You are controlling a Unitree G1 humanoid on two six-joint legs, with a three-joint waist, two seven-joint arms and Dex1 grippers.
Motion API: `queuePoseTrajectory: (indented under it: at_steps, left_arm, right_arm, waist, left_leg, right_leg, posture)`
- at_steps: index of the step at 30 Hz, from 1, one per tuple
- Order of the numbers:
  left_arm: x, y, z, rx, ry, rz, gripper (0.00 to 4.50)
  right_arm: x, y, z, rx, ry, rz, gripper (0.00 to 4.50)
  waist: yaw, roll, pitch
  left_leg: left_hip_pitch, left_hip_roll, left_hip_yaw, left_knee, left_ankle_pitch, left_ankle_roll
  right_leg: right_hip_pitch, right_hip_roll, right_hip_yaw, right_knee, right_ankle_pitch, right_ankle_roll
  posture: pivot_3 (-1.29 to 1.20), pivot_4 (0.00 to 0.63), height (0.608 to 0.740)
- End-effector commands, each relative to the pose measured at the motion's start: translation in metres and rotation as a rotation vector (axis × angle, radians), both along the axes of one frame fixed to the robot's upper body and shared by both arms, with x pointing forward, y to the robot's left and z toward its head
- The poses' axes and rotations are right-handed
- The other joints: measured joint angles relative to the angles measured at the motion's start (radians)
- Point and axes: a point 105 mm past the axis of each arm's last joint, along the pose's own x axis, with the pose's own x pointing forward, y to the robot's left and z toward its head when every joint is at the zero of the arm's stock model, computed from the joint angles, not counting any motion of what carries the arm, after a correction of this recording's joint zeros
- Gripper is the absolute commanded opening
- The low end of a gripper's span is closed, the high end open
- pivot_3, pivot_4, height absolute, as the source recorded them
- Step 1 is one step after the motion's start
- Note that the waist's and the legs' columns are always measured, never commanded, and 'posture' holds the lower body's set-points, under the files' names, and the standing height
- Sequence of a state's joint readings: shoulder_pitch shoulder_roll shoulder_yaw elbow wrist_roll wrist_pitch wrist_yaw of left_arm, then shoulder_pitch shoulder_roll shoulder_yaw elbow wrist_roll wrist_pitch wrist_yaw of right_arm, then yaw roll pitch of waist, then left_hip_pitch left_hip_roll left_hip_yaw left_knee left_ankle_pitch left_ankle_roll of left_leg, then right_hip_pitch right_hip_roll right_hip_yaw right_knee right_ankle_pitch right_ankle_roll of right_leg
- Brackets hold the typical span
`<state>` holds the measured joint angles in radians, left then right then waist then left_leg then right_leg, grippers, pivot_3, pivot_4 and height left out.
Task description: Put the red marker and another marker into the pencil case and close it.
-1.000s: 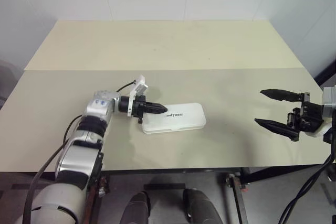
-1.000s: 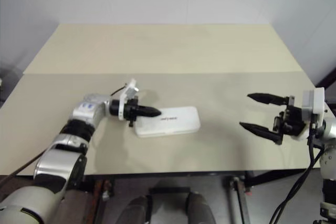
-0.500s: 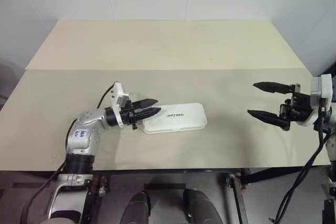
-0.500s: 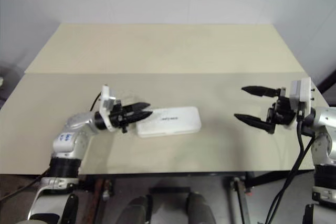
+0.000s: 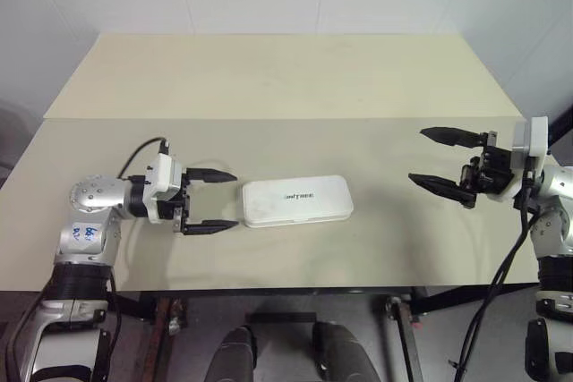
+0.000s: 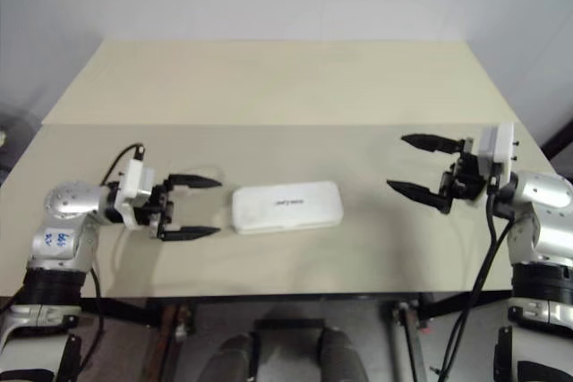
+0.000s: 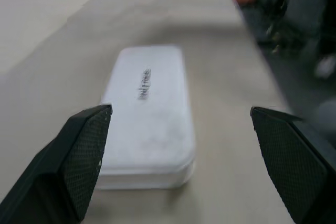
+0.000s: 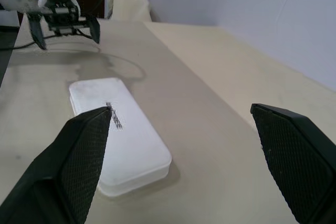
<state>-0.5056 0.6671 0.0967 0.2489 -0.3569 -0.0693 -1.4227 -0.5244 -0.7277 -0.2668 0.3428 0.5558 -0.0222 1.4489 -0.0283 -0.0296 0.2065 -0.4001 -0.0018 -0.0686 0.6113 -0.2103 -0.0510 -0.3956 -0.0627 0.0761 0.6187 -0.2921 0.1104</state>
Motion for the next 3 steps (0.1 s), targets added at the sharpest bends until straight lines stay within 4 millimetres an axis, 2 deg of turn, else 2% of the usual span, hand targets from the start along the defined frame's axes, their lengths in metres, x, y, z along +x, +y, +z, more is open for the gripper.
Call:
queuePoseTrajectory:
  at_steps: [1, 3]
  left_arm:
    - [-0.002, 0.006, 0.025, 0.036, -0.125, -0.04, 4.49]
    - [-0.005, 0.011, 0.035, 0.036, -0.125, -0.046, 4.49]
  right_arm:
    - [-0.002, 0.001, 0.005, 0.007, -0.051, -0.004, 4.5]
    - [-0.001, 0.002, 0.001, 0.025, -0.054, -0.012, 4.5]
  waist:
    - [0.0, 0.0, 0.0]
    - [0.0, 0.0, 0.0]
  left_leg:
    - [0.0, 0.0, 0.0, 0.0, 0.0, 0.0]
    - [0.0, 0.0, 0.0, 0.0, 0.0, 0.0]
  right_leg:
    - [0.0, 0.0, 0.0, 0.0, 0.0, 0.0]
    - [0.0, 0.0, 0.0, 0.0, 0.0, 0.0]
  posture:
    - [0.0, 0.15, 0.74]
    - [0.0, 0.15, 0.74]
